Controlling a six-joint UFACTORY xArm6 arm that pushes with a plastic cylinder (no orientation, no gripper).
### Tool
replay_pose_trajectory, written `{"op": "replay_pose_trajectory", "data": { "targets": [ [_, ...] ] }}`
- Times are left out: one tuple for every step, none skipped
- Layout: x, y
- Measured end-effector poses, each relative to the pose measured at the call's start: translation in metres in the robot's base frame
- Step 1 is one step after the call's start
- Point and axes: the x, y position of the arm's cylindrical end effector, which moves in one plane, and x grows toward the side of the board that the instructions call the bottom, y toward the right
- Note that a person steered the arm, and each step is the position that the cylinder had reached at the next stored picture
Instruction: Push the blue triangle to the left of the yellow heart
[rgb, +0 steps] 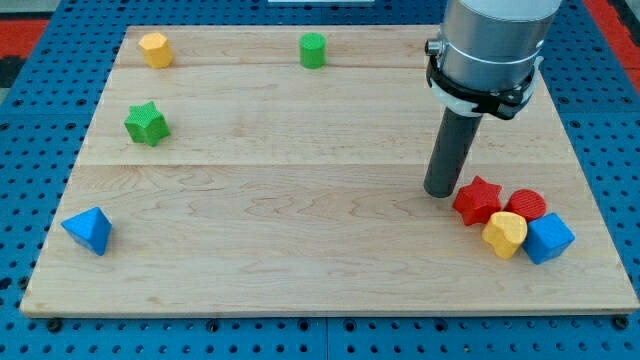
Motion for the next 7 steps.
{"op": "replay_pose_trajectory", "data": {
  "targets": [
    [-0.016, -0.003],
    [-0.041, -0.003],
    [-0.034, -0.002],
    [-0.022, -0.002],
    [-0.02, -0.002],
    [-0.009, -0.002],
    [-0.006, -0.002]
  ]
}}
